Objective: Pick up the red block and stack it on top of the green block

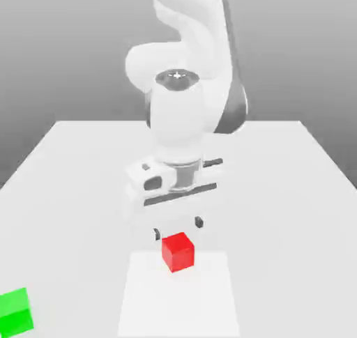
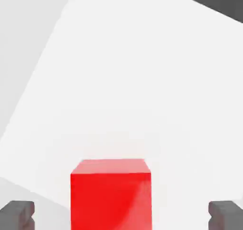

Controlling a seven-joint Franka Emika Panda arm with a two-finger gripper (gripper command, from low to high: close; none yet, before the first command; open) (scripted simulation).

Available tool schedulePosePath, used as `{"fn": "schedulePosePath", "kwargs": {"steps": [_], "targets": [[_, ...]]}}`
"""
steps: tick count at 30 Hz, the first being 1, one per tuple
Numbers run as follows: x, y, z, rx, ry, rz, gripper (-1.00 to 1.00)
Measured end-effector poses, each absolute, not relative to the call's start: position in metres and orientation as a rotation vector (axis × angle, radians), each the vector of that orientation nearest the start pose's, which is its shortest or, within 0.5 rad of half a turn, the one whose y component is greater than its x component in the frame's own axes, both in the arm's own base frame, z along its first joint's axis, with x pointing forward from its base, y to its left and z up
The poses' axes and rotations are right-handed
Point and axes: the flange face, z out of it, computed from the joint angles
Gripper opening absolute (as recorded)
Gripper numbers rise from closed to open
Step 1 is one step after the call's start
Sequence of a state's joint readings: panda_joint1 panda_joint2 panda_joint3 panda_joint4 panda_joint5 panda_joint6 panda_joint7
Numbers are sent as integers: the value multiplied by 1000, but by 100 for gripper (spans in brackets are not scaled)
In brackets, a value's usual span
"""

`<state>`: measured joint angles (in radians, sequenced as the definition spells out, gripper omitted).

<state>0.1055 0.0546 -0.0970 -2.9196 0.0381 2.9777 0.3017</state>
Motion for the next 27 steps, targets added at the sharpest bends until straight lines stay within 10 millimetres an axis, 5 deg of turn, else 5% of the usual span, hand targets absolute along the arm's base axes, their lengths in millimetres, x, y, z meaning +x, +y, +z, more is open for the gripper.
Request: {"fn": "schedulePosePath", "kwargs": {"steps": [2,3,10,18,21,27], "targets": [[331,-1,155,-3099,517,-2,0],[330,-1,147,-3099,517,-1,-100],[330,-1,146,-3099,518,1,-100],[331,-2,204,-3097,527,1,-100],[357,-28,215,-3053,752,0,-100],[411,-111,228,-2862,1312,-1,-100]]}}
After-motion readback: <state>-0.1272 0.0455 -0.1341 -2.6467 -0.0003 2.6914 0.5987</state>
